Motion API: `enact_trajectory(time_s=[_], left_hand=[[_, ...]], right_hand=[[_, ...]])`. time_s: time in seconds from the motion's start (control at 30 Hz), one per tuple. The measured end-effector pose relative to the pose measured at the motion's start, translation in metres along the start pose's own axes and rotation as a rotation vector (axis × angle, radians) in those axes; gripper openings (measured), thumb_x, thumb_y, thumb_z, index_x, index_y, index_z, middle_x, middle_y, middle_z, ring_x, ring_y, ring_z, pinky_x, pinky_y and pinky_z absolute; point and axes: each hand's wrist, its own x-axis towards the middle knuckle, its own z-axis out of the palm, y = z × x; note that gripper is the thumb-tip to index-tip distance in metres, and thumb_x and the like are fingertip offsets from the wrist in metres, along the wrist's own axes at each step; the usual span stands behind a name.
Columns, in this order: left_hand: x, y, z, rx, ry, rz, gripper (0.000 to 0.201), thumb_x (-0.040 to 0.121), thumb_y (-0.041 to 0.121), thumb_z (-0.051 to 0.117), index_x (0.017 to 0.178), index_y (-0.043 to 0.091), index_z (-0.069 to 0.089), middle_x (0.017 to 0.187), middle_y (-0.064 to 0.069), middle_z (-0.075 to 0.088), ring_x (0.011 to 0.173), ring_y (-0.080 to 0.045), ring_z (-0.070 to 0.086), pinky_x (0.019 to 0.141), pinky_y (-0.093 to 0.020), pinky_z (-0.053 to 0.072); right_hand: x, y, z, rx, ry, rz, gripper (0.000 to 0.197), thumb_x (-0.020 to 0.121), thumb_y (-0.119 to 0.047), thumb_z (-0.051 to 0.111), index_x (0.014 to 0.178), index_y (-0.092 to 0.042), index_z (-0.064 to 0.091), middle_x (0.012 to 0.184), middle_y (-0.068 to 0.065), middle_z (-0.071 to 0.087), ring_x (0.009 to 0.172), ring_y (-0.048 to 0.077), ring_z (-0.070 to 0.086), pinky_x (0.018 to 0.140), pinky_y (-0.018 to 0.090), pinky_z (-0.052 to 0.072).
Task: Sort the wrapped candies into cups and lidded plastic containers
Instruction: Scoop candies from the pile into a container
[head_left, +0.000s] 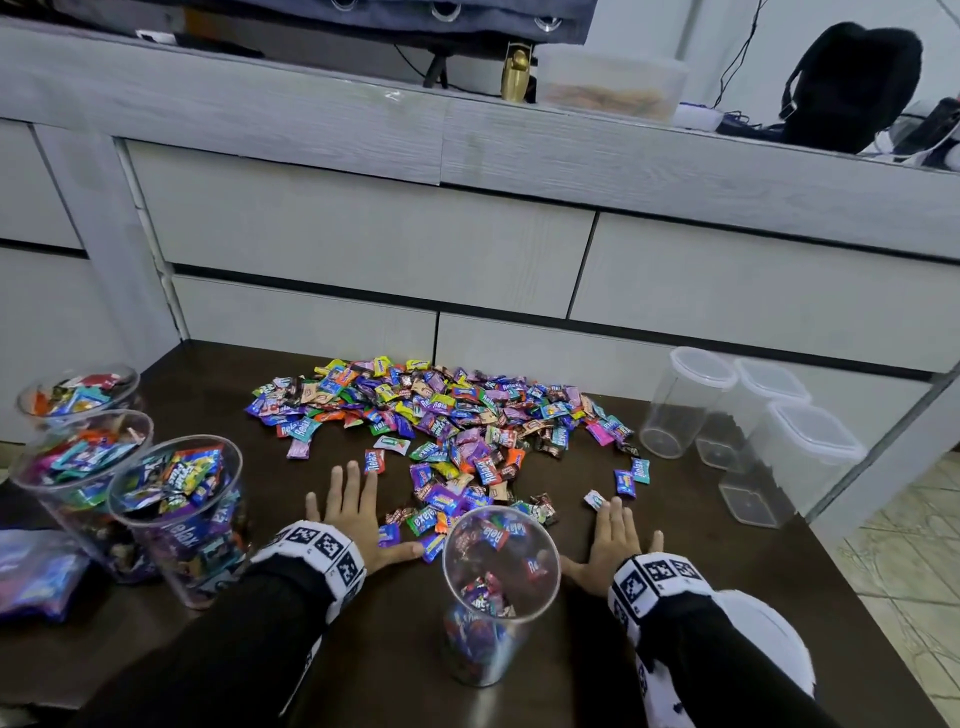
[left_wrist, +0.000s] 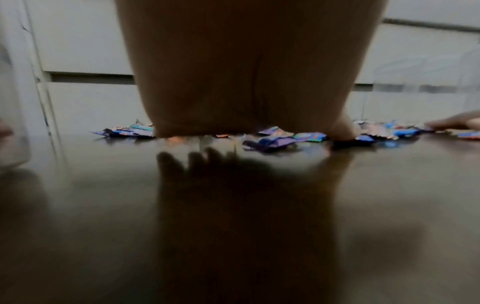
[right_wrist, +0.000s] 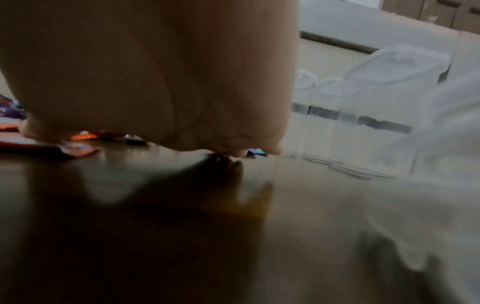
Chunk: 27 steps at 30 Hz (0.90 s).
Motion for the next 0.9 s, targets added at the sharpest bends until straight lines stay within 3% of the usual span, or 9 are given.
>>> enact_trajectory(time_s=[0.1,0.2,0.3,0.47,0.57,0.63,0.73,0.8,0.9], left_hand=[[0.020,-0.003,0.000,0.073,-0.010,0.016,0.137,0.062,0.093,0.046,0.150,0.016,-0.025,0.158,-0.008,-0.031,0.146,-0.030,-0.025,0.117,-0.056,-0.006],[0.040,-0.009,-0.007,0.134,-0.013,0.095,0.152,0.044,0.101,0.044,0.145,0.018,-0.034,0.153,-0.007,-0.040,0.143,-0.030,-0.033,0.114,-0.056,-0.013],[0.058,-0.002,-0.014,0.157,-0.005,0.227,0.154,0.035,0.102,0.034,0.143,0.017,-0.038,0.150,-0.007,-0.044,0.140,-0.029,-0.037,0.114,-0.057,-0.015],[0.070,0.031,-0.014,0.181,0.065,0.414,0.143,0.060,0.089,0.055,0.145,0.017,-0.034,0.150,-0.006,-0.043,0.135,-0.025,-0.041,0.115,-0.051,-0.015],[0.072,0.039,-0.023,0.212,0.064,0.495,0.139,0.064,0.084,0.058,0.147,0.017,-0.031,0.154,-0.006,-0.037,0.143,-0.026,-0.032,0.117,-0.049,-0.011],[0.073,0.042,-0.029,0.247,0.055,0.549,0.134,0.068,0.082,0.058,0.148,0.018,-0.028,0.156,-0.005,-0.034,0.146,-0.025,-0.028,0.118,-0.048,-0.011],[0.072,0.044,-0.028,0.315,0.076,0.573,0.119,0.075,0.079,0.051,0.154,0.019,-0.014,0.160,-0.005,-0.024,0.149,-0.024,-0.017,0.119,-0.046,-0.007],[0.070,0.043,-0.023,0.348,0.156,0.559,0.105,0.079,0.079,0.045,0.156,0.021,0.002,0.164,-0.004,-0.008,0.150,-0.022,-0.001,0.119,-0.043,0.005],[0.067,0.043,-0.020,0.339,0.244,0.540,0.085,0.086,0.072,0.043,0.153,0.028,0.018,0.157,-0.004,0.017,0.142,-0.023,0.020,0.110,-0.040,0.024]], right_hand=[[0.011,-0.017,0.006,-0.028,0.011,-0.057,0.109,0.078,-0.081,0.033,0.151,-0.011,-0.007,0.159,0.004,-0.014,0.147,0.015,-0.010,0.114,0.057,-0.008],[0.025,-0.040,0.001,-0.049,-0.023,-0.163,0.108,0.079,-0.079,0.032,0.150,-0.010,-0.012,0.158,0.004,-0.018,0.146,0.016,-0.013,0.112,0.057,-0.011],[0.038,-0.064,-0.006,-0.025,-0.070,-0.267,0.115,0.076,-0.081,0.034,0.148,-0.009,-0.019,0.157,0.004,-0.023,0.145,0.018,-0.017,0.114,0.055,-0.010],[0.048,-0.095,-0.015,0.050,-0.058,-0.464,0.133,0.065,-0.079,0.059,0.146,-0.014,-0.026,0.156,0.006,-0.025,0.145,0.027,-0.019,0.117,0.052,-0.002],[0.060,-0.096,-0.025,0.115,-0.032,-0.529,0.142,0.056,-0.071,0.073,0.146,-0.022,-0.026,0.155,0.001,-0.028,0.144,0.029,-0.018,0.115,0.058,0.005],[0.068,-0.093,-0.028,0.084,-0.040,-0.578,0.139,0.056,-0.071,0.073,0.145,-0.029,-0.026,0.155,-0.002,-0.029,0.143,0.030,-0.020,0.112,0.062,0.003],[0.076,-0.092,-0.025,-0.058,-0.066,-0.692,0.118,0.067,-0.074,0.062,0.148,-0.035,-0.014,0.158,-0.003,-0.018,0.145,0.034,-0.013,0.111,0.064,0.006],[0.079,-0.093,-0.023,-0.164,-0.017,-0.750,0.098,0.077,-0.073,0.052,0.150,-0.033,0.000,0.159,-0.002,-0.002,0.144,0.035,0.004,0.109,0.062,0.017],[0.077,-0.092,-0.018,-0.244,0.142,-0.793,0.075,0.086,-0.067,0.041,0.146,-0.025,0.022,0.151,0.004,0.021,0.130,0.033,0.029,0.099,0.053,0.034]])
